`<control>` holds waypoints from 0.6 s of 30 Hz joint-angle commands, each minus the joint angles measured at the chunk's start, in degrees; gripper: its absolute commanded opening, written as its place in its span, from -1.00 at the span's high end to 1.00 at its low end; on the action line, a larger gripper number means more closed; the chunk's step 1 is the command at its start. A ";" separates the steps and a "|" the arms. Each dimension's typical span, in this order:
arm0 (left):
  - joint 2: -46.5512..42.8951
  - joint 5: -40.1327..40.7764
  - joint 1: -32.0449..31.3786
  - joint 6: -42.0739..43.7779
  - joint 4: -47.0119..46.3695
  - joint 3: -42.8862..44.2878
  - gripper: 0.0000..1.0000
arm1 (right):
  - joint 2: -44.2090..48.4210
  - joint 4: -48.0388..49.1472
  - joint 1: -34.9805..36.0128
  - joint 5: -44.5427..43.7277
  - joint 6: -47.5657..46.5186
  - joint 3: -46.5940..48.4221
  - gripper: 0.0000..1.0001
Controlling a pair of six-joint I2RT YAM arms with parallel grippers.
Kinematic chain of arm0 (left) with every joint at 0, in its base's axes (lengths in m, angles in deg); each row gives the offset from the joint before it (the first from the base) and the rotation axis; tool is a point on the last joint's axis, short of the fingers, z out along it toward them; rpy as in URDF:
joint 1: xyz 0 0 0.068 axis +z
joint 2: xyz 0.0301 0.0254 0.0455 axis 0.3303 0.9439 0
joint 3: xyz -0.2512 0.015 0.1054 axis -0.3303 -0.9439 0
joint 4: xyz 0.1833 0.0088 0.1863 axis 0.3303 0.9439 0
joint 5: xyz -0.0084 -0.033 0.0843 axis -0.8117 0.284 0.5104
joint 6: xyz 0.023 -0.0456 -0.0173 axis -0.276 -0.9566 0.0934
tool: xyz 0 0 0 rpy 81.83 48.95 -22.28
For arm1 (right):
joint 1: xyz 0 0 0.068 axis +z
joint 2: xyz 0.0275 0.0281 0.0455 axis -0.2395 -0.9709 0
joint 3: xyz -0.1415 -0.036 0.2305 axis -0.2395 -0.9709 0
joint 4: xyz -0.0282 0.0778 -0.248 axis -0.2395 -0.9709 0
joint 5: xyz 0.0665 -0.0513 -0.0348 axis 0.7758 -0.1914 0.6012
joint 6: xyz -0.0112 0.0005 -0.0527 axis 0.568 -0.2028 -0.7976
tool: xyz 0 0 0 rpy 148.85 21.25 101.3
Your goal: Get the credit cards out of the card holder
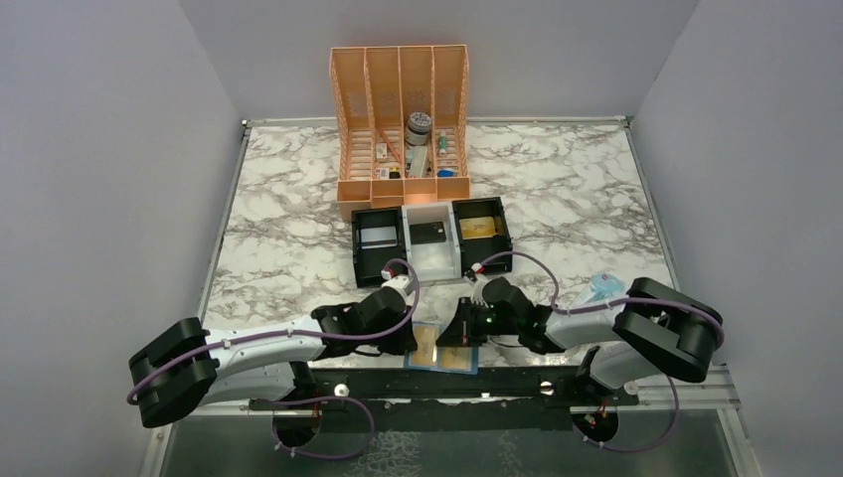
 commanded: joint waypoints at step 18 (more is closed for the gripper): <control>0.78 4.53 -0.32 0.12 1.56 -1.27 0.67 | -0.82 -4.04 0.40 1.52 -3.89 2.60 0.46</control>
